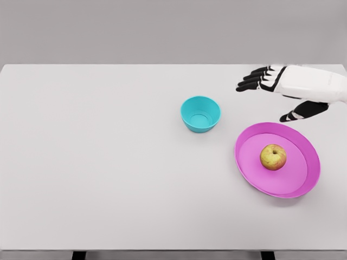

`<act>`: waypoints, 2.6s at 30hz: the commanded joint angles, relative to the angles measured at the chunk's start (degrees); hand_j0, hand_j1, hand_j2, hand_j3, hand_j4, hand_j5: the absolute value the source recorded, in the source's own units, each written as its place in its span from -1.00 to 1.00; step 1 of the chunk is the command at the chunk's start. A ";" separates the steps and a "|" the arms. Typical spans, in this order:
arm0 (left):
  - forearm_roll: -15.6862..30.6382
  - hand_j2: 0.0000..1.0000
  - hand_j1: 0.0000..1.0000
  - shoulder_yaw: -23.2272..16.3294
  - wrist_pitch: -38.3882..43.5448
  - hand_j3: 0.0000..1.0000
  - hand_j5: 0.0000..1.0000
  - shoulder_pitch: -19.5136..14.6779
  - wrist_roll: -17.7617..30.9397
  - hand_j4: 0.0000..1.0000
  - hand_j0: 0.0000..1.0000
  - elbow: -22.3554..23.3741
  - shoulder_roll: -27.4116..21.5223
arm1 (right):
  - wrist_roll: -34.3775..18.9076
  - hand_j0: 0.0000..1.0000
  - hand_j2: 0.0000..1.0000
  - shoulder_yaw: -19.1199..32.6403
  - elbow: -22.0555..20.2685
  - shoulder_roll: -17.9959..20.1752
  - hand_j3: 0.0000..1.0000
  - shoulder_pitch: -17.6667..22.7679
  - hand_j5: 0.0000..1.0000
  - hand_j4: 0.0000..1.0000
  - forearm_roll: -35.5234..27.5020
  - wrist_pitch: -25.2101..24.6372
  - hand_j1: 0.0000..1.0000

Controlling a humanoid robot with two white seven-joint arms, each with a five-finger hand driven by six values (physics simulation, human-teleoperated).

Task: Put the apple from the pink plate into the blue bowl with your right arm

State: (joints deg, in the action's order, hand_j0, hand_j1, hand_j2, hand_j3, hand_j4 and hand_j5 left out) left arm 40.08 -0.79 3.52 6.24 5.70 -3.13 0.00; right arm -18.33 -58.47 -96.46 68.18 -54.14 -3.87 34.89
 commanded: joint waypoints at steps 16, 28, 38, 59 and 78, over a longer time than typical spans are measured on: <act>0.00 1.00 1.00 -0.01 0.00 1.00 1.00 0.00 0.01 1.00 1.00 0.06 0.00 | -6.37 1.00 1.00 -10.43 5.58 1.87 1.00 1.67 1.00 1.00 -1.05 -7.55 1.00; 0.00 1.00 1.00 -0.01 0.00 1.00 1.00 0.00 0.01 1.00 1.00 -0.03 0.00 | -6.63 1.00 1.00 -13.42 6.02 -0.68 1.00 2.29 1.00 1.00 0.35 -9.49 1.00; 0.00 1.00 1.00 -0.01 0.00 1.00 1.00 0.00 0.01 1.00 1.00 0.06 0.00 | -6.63 1.00 1.00 -13.33 5.58 -0.95 1.00 2.20 1.00 1.00 0.97 -9.66 1.00; -0.08 1.00 1.00 -0.01 0.00 1.00 1.00 0.00 0.01 1.00 1.00 0.06 0.00 | -6.89 0.80 0.80 -13.77 9.45 -3.76 0.80 3.78 0.80 0.80 3.08 -9.05 0.80; 0.00 1.00 1.00 -0.01 0.00 1.00 1.00 0.00 0.01 1.00 1.00 -0.03 0.00 | -7.07 -0.30 -0.30 -11.40 7.52 -3.85 -0.30 3.69 -0.30 -0.30 4.40 -7.20 -0.30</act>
State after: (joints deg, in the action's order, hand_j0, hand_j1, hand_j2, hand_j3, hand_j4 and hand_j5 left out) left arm 40.08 -0.78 3.51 6.24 5.70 -3.13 0.00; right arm -25.45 -71.39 -87.73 64.26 -50.45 0.81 27.58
